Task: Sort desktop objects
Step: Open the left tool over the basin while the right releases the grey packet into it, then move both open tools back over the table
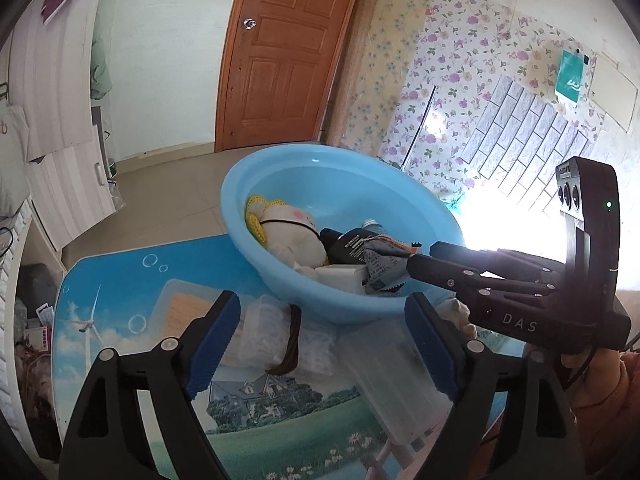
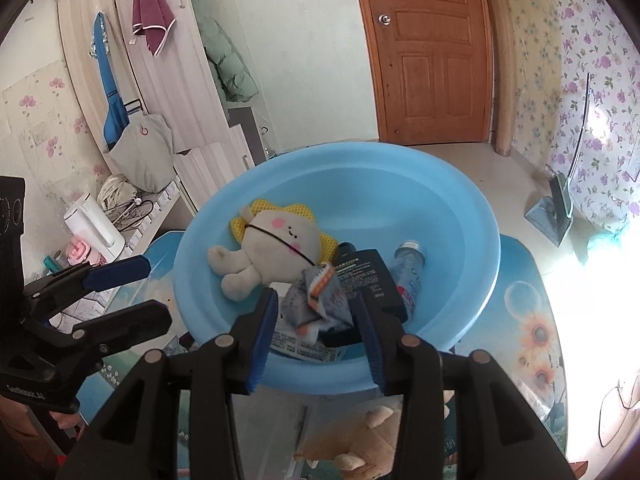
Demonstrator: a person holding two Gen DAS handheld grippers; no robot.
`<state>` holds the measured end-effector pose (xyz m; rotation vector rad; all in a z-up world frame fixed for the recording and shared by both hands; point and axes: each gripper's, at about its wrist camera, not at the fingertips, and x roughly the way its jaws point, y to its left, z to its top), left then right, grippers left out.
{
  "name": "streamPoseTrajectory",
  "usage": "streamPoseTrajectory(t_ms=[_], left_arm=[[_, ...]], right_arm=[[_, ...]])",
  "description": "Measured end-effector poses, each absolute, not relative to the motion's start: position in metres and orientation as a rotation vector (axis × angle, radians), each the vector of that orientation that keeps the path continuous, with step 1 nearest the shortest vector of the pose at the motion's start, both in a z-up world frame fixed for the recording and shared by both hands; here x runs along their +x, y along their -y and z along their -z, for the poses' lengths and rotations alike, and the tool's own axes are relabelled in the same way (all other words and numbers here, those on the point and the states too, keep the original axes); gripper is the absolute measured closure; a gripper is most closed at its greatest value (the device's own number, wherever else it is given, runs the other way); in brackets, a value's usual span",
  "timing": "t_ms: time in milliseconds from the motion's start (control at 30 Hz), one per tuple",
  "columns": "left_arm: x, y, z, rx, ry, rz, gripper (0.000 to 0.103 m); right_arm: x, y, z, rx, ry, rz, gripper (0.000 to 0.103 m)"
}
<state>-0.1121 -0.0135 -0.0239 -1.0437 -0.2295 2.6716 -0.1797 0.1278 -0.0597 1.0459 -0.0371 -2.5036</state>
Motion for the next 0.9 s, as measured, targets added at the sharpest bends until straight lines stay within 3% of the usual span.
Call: streamPoseTrajectory(t_ms=[633,800,900], left_arm=[[-0.055,0.023,0.036,-1.152,0.201,-2.717,0.008],[-0.049,0.023,0.037,-1.163,0.203,-2.725,0.008],[-0.046,0.022,0.036,-1.158,0.202,-2.731,0.008]], right_arm=[[-0.112,-0.128,0.059,1.043,-0.026,2.526,0.062],[-0.096,-0.126,0.063,1.033,-0.133,2.571,0.062],[-0.09,-0.126,0.06,1.002,-0.234,2.622,0.045]])
